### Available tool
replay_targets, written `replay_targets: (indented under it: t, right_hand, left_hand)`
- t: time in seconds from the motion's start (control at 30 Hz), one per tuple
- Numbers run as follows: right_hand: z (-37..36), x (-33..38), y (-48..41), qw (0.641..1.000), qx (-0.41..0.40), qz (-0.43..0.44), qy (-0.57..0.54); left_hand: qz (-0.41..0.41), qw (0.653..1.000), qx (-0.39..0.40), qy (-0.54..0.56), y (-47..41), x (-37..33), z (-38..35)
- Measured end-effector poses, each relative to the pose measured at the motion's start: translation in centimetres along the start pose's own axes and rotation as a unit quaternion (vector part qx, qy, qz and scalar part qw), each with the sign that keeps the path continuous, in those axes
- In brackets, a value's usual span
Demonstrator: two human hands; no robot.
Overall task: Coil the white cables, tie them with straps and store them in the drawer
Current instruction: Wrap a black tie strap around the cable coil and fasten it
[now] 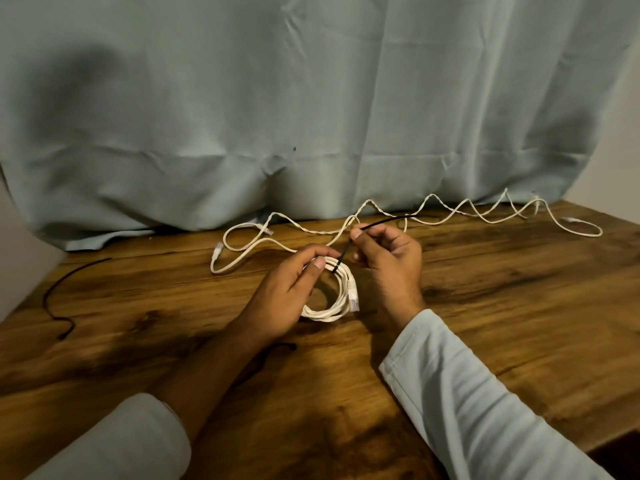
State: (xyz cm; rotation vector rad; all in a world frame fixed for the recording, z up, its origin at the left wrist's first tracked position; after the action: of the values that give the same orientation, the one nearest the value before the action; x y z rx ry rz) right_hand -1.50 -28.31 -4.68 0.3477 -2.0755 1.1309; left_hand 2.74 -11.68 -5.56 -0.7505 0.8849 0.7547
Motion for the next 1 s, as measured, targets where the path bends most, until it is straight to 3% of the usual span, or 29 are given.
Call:
replay_targets:
  t: [0.3, 0.73, 0.9, 1.0]
  right_hand:
    - [-1.7, -1.7, 1.3, 0.988, 0.113, -0.094, -0.043]
    - [-1.0, -1.0, 0.6, 0.993, 0.086, 0.015, 0.079]
    - [-1.0, -1.4, 0.6, 0.994, 0.096, -0.024, 0.055]
    - [-1.2, -2.1, 0.8, 0.990, 0.117, -0.073, 0.008]
  left_hand:
    - [0.051, 0.993, -0.002, 0.107, -0.3, 1.8, 0.1]
    - [0.031, 0.994, 0.011, 0.106, -0.4, 0.6, -0.7]
    - [0.021, 0.997, 0.014, 0.079, -0.4, 1.0, -0.8]
    - [0.009, 0.998, -0.024, 0.058, 0.0, 0.8, -0.3]
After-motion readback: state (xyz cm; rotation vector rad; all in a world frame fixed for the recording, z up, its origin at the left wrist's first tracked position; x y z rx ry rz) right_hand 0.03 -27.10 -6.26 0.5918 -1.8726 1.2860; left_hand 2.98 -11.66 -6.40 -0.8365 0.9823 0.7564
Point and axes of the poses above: each hand's wrist, its own y-axis away from the middle knuckle, its own z-axis out of the back of the hand, x = y × z, the point moved 6 cm from there along -y, towards the middle knuckle, and after that the axes turned 15 degrees about z, right-handed, at the moved point
